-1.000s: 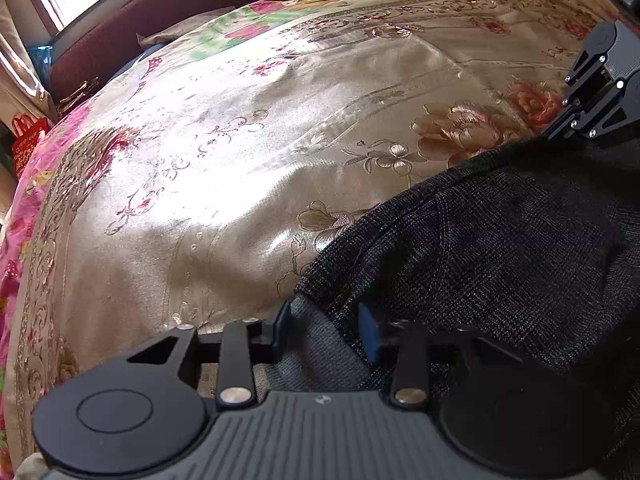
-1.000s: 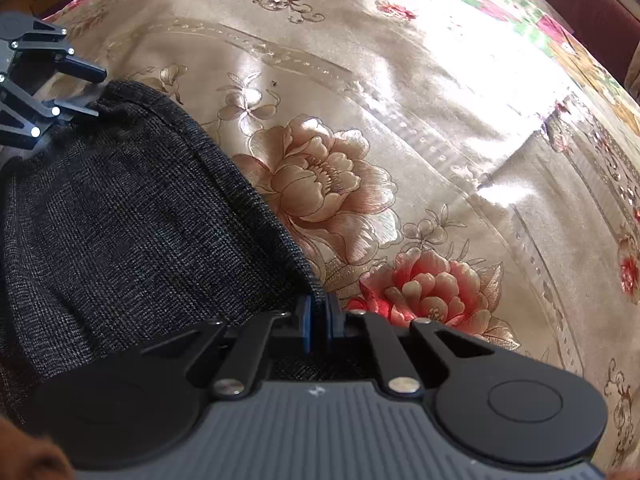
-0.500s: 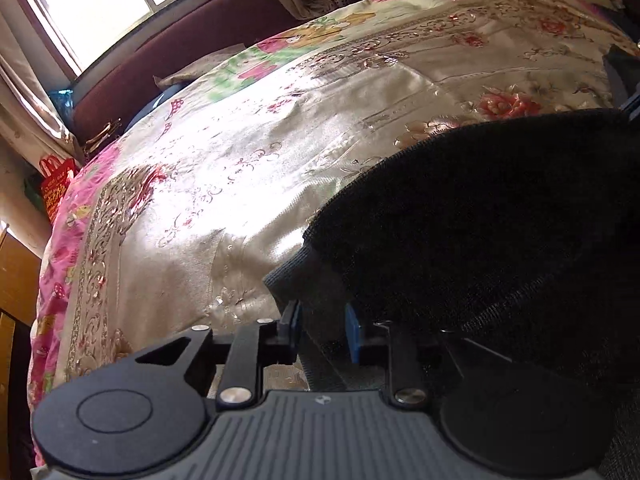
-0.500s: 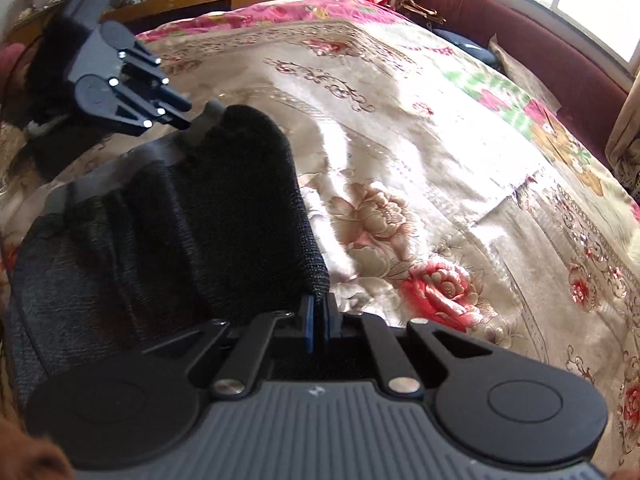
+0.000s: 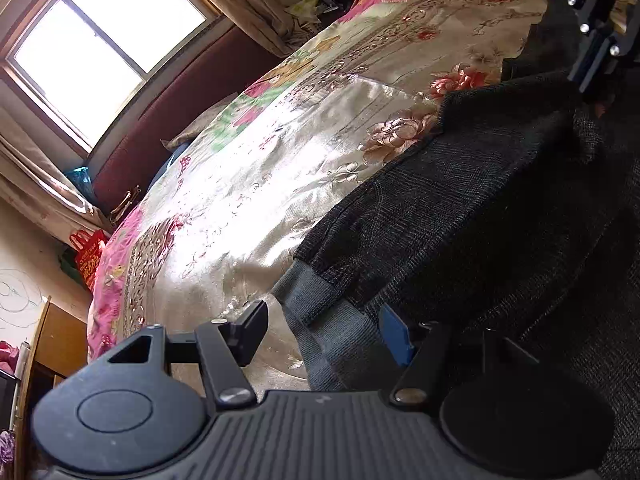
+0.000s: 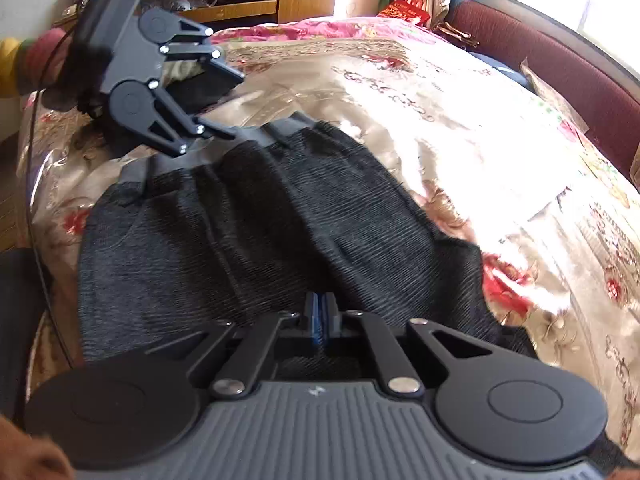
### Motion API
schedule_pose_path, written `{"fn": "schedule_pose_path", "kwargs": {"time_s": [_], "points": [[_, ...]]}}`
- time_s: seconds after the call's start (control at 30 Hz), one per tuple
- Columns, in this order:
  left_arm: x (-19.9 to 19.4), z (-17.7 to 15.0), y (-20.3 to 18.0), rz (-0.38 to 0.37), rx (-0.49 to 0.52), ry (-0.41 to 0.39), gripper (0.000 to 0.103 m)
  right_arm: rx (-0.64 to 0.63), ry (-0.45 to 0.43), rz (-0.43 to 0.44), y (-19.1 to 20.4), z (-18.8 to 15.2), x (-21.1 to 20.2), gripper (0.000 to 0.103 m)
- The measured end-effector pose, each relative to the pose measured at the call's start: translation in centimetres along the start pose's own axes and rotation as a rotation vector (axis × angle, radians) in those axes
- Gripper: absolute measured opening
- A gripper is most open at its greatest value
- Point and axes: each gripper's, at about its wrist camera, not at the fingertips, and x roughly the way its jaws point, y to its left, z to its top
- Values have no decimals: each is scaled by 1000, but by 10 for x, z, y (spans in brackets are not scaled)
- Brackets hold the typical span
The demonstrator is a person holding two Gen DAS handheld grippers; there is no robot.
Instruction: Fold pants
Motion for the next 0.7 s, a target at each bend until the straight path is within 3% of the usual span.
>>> {"fn": "schedule_pose_path", "kwargs": {"time_s": [0.07,0.23,0.33,0.4,0.5,0.53,0.57,0.63,0.7], "points": [[6,2,4,-22,-38,-3,76,30,2,-49,-34,11,15,24],[25,-1,11,-43,-104,1,76,138,33,-100,-116,24,65,35],[36,1,17,-59,-110,5,76,232,93,-4,-146,32,96,43],[45,3,22,-64,-105,14,76,214,118,25,-147,36,115,44],[59,8,29,-49,-93,31,77,168,206,-65,-143,38,147,33],[65,10,33,-55,-90,40,77,181,217,-47,-141,36,151,16],[69,12,35,-65,-87,47,78,193,213,-26,-140,36,149,8],[75,17,36,-60,-73,53,78,159,202,-47,-126,37,138,7],[75,21,36,-55,-57,48,78,134,168,-9,-110,38,114,6]]}}
